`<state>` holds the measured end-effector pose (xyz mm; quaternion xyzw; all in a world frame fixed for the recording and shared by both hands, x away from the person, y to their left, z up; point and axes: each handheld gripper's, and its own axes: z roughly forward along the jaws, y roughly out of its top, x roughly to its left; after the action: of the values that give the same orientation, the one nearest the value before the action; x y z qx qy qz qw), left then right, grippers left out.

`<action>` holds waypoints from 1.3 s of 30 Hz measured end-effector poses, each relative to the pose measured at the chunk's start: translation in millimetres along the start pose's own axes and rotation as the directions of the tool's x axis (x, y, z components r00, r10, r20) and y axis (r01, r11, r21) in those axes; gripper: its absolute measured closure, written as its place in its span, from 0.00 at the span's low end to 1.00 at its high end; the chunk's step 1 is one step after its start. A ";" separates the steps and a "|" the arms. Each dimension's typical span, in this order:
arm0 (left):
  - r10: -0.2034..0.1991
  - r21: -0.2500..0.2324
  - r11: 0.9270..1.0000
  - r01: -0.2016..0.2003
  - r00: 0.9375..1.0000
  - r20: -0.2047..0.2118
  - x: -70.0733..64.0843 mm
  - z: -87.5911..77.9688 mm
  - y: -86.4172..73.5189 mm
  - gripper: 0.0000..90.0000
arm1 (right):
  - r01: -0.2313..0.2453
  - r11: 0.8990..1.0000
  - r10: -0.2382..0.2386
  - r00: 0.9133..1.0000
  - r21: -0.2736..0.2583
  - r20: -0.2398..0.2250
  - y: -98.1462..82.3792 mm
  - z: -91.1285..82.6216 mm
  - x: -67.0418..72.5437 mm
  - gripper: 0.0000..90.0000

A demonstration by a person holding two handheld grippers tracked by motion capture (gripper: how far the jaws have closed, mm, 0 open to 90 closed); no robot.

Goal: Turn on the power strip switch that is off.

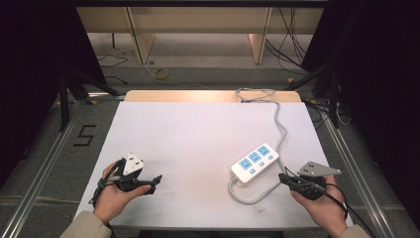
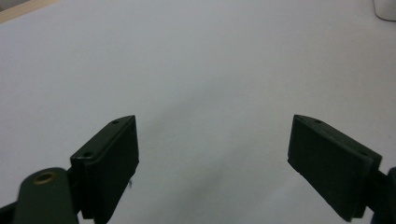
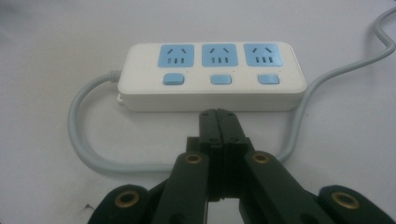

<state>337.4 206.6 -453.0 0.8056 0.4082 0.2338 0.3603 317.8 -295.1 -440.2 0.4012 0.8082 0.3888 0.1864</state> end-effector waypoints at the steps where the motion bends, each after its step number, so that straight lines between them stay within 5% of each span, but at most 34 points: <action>1: -0.001 -0.001 1.000 0.001 1.000 0.000 0.0 0.0 0.0 0.18 | 0.003 1.000 -0.003 1.000 0.003 -0.001 1.2 1.1 0.6 1.00; 12: -0.001 0.002 1.000 0.001 1.000 0.000 0.1 0.4 -0.1 0.18 | 0.042 0.999 -0.042 0.999 0.015 -0.014 14.0 13.9 7.0 1.00; 39: -0.005 -0.005 1.000 0.005 1.000 -0.001 0.0 0.3 -0.1 0.18 | 0.053 0.999 -0.053 0.999 0.011 -0.007 25.7 18.5 8.3 1.00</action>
<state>337.6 206.5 -453.2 0.8035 0.4097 0.2344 0.3628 337.1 -270.0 -431.7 0.3794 0.8212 0.3807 0.1914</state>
